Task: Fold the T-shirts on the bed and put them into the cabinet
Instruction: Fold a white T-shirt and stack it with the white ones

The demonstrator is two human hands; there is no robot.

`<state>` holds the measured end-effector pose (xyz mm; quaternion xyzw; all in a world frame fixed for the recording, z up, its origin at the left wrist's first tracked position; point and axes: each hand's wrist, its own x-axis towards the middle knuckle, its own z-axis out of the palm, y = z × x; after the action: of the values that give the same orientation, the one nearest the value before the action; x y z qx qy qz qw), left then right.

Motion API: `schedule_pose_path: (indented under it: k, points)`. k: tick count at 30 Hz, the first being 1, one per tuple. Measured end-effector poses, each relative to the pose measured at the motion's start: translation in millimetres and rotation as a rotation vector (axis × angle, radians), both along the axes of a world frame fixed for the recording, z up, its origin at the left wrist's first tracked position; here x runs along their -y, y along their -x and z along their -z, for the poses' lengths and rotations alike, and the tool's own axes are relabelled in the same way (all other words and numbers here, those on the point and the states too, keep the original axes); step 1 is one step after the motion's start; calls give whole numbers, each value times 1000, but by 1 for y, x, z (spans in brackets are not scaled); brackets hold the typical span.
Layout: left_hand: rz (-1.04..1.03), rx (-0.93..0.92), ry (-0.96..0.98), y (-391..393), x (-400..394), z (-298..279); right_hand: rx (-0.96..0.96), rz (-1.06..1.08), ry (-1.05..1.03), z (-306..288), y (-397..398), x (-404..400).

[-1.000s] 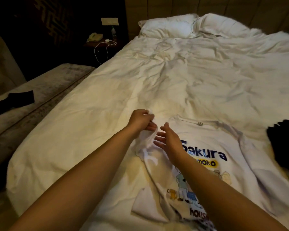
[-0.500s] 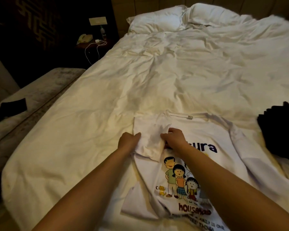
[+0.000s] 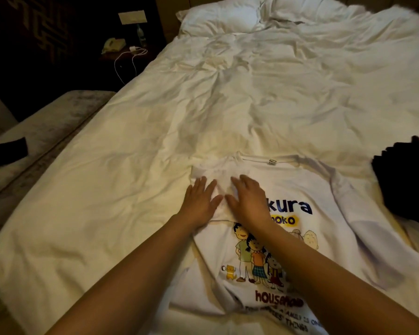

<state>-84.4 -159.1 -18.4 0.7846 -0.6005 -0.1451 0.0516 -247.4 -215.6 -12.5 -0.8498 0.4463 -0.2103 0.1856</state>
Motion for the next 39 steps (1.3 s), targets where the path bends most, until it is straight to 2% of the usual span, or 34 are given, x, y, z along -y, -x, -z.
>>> schedule_pose_path:
  k: [2, 4, 7, 10, 14, 20, 26, 29, 32, 36, 39]
  points:
    - [10, 24, -79, 0, 0, 5, -129, -56, -69, 13, 4, -1]
    - [9, 82, -104, 2, 1, 6, -166, -97, -132, 16, 10, 0]
    - [-5, 179, -108, 7, 3, 1, -9, -99, -248, 3, 23, 3]
    - [19, 212, -50, 22, 4, -12, 76, -22, -263, -8, 50, 3]
    - [131, 95, -4, 63, 2, -26, 89, 42, -194, -11, 97, -5]
    - [311, 60, -10, 134, 12, -26, 128, 141, 1, -12, 162, -22]
    - [431, 8, 39, 211, 14, -35, 52, 343, 187, -12, 233, -30]
    - [465, -42, 96, 239, 19, -35, -25, 452, 119, -12, 262, -32]
    - [487, -108, 135, 264, 25, -32, -22, 554, 79, -12, 286, -32]
    - [456, -268, 179, 290, 36, -33, 185, 643, -87, -16, 303, -26]
    - [369, -395, 203, 298, 45, -30, 213, 621, -150, -23, 308, -22]
